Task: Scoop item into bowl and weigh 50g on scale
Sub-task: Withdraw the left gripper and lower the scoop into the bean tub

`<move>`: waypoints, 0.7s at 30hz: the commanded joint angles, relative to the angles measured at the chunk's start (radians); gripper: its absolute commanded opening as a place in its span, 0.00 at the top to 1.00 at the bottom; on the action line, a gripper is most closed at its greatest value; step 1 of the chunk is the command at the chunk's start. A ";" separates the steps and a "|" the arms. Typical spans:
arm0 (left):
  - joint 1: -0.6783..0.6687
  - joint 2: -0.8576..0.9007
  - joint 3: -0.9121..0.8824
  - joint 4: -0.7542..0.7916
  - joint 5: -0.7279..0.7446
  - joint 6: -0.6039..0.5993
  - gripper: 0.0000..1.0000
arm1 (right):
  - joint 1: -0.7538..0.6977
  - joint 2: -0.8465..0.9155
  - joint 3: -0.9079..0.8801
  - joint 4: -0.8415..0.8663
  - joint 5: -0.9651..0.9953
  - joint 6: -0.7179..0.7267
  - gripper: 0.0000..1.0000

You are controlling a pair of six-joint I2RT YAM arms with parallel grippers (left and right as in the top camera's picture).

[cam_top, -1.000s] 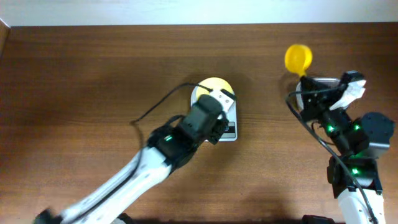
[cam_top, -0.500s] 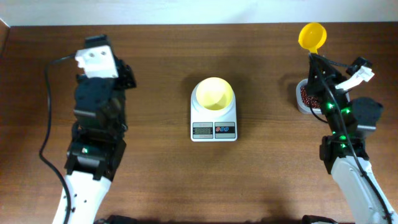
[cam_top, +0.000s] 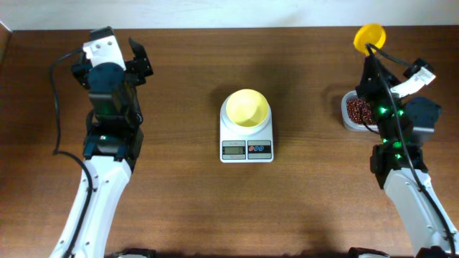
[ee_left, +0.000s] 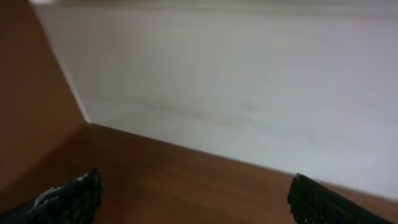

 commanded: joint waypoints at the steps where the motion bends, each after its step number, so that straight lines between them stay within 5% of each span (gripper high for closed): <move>1: 0.002 0.003 0.003 -0.032 0.225 0.137 0.01 | -0.007 0.009 0.071 -0.140 -0.020 -0.094 0.96; 7: 0.002 -0.059 0.084 -0.339 0.432 0.270 0.01 | -0.007 0.008 0.128 -0.193 -0.067 -0.138 0.96; 21: 0.002 -0.249 0.158 -0.863 0.774 0.239 0.01 | -0.007 0.009 0.129 -0.183 -0.065 -0.183 0.96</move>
